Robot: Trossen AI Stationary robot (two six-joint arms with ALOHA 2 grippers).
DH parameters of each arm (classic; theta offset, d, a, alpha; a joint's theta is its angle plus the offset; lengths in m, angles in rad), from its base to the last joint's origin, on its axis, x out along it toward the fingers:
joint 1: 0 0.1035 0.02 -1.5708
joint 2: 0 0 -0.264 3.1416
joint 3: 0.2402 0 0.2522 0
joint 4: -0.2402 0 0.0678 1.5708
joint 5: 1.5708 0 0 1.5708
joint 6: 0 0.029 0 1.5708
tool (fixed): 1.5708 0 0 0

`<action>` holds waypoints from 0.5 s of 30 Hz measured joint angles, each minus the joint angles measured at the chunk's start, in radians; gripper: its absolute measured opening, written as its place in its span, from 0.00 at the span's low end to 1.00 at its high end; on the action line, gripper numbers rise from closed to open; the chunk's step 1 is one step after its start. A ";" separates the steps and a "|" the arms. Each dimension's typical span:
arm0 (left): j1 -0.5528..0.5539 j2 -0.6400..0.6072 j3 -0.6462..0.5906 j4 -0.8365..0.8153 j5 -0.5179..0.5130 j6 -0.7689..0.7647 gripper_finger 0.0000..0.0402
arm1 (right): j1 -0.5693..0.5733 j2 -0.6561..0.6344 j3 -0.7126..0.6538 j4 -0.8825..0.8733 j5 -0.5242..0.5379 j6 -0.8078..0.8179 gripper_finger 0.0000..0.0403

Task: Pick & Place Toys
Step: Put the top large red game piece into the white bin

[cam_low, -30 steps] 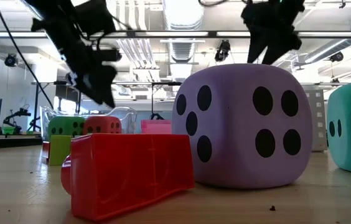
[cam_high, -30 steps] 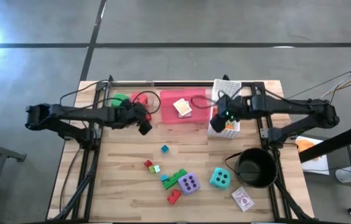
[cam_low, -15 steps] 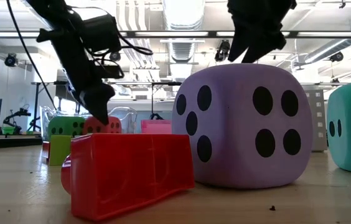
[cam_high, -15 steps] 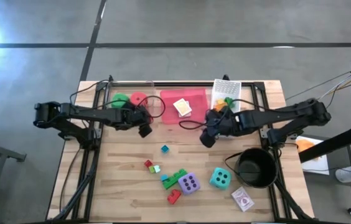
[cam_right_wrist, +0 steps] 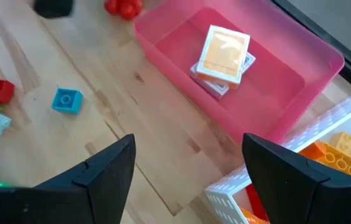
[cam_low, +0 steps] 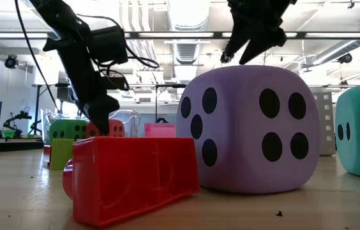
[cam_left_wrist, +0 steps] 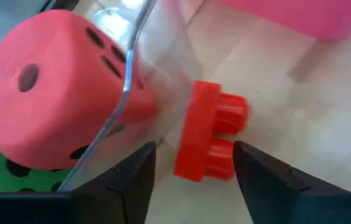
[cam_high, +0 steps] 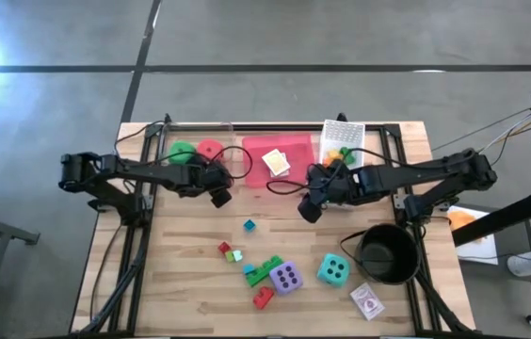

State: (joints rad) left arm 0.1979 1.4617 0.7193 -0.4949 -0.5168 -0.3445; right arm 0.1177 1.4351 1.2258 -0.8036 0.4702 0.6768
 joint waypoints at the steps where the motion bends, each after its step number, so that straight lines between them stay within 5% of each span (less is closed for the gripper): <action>1: 0.005 0.007 0.000 0.003 -0.019 -0.001 0.51 | 0.000 0.000 0.007 0.000 0.000 -0.003 0.72; 15: 0.059 0.024 -0.005 0.028 -0.051 -0.014 0.24 | 0.000 0.001 0.086 0.003 0.002 -0.045 0.72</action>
State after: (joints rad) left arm 0.2569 1.4857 0.7139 -0.4671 -0.5678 -0.3588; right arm 0.1180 1.4357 1.3116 -0.8005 0.4717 0.6322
